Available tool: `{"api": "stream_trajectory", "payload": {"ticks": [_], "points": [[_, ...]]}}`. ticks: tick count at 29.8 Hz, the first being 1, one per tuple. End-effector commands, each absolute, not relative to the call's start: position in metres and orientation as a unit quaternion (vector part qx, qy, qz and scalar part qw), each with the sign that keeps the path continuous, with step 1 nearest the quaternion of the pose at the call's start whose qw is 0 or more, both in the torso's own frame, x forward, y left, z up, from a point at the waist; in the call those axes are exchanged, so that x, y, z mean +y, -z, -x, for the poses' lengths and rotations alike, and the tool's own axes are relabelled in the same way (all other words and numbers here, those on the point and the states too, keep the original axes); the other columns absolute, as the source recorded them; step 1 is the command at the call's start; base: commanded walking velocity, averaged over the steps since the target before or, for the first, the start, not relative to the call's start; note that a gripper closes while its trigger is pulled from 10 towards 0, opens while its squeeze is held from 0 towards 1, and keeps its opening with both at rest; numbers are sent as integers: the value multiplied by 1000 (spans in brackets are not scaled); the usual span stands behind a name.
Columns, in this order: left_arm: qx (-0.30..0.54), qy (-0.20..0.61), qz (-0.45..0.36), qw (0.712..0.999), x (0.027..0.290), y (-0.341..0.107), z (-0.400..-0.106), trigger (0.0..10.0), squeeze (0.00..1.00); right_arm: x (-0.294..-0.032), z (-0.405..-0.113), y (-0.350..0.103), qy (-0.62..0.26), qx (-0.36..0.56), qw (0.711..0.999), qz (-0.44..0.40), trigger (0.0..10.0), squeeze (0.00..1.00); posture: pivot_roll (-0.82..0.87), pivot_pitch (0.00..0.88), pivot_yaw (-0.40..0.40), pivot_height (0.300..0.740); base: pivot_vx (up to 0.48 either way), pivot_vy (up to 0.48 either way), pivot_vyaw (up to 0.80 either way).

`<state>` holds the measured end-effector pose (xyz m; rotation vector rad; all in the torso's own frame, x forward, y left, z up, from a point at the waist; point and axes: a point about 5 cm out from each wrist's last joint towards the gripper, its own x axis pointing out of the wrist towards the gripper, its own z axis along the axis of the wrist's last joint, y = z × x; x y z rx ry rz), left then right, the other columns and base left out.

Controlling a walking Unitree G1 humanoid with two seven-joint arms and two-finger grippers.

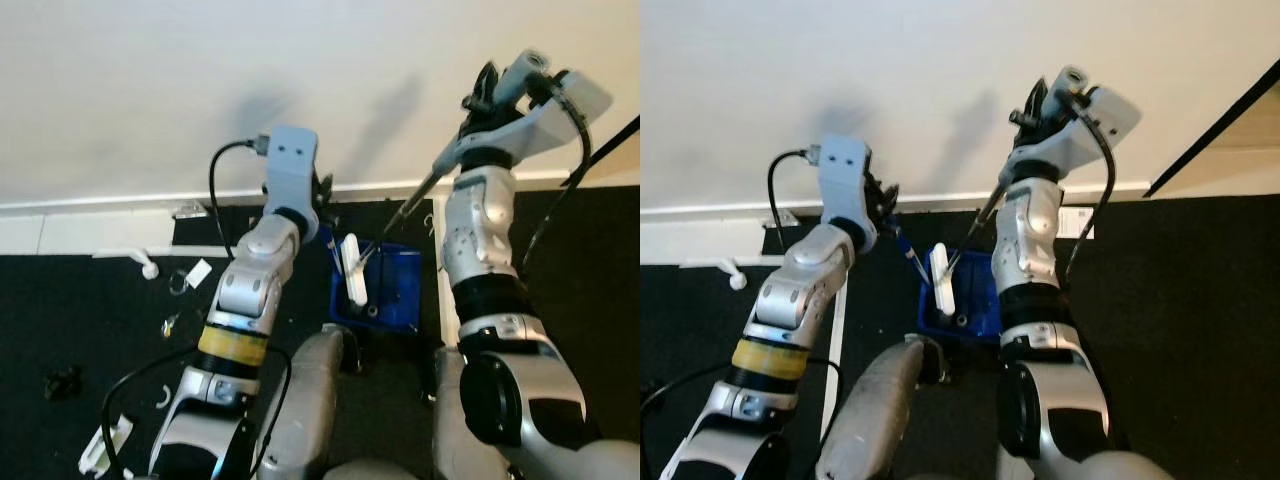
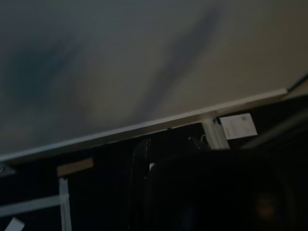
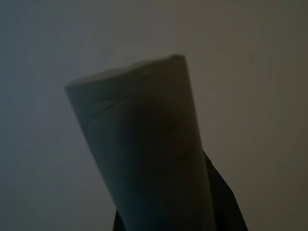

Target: Sweep floor

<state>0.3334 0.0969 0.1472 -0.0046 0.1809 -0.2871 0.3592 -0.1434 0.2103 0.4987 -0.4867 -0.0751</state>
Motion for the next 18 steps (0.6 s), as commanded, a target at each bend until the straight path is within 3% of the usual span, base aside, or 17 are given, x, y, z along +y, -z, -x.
{"api": "stream_trajectory", "payload": {"ticks": [1,9,13,18], "points": [[145,116,18,982,108,-122,-331,10000,0,-144,-347,-252,-8,-334,912,-239,10000,0,-20,262,144,740,0,0,0],[104,48,11,993,151,-149,-349,10000,0,-181,-317,-262,-44,-320,934,-152,10000,0,-49,224,137,740,0,0,0],[65,54,19,996,153,-172,-352,10000,0,-199,-313,-235,-17,-254,960,-116,10000,0,-61,198,142,740,0,0,0],[36,80,20,996,143,-187,-352,10000,0,-202,-310,-207,-10,-198,976,-84,10000,0,-71,178,147,740,0,0,0]]}}
